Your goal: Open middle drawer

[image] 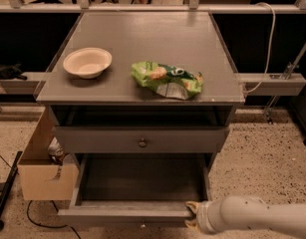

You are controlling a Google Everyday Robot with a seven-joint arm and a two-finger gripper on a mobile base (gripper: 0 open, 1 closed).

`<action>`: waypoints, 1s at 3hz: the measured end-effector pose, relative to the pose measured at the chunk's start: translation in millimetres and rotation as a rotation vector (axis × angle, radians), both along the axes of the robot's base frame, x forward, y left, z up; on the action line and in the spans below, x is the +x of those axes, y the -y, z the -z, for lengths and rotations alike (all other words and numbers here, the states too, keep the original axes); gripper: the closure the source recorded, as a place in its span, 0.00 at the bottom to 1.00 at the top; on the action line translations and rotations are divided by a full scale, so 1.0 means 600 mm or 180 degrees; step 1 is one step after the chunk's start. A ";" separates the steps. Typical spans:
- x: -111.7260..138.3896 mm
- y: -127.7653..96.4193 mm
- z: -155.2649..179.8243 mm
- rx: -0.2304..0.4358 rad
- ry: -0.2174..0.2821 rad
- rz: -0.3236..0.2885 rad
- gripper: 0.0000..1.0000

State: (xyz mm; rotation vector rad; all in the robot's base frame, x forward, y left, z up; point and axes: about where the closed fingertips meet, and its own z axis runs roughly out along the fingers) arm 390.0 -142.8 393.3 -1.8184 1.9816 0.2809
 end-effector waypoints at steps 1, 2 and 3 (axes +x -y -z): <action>-0.004 -0.001 -0.005 0.0015 -0.0010 0.0000 0.99; -0.004 -0.001 -0.004 0.0015 -0.0010 0.0000 0.00; -0.004 -0.001 -0.004 0.0015 -0.0010 0.0000 0.00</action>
Offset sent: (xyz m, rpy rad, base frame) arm -0.0026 0.0004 0.0023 0.0048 0.0031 0.0000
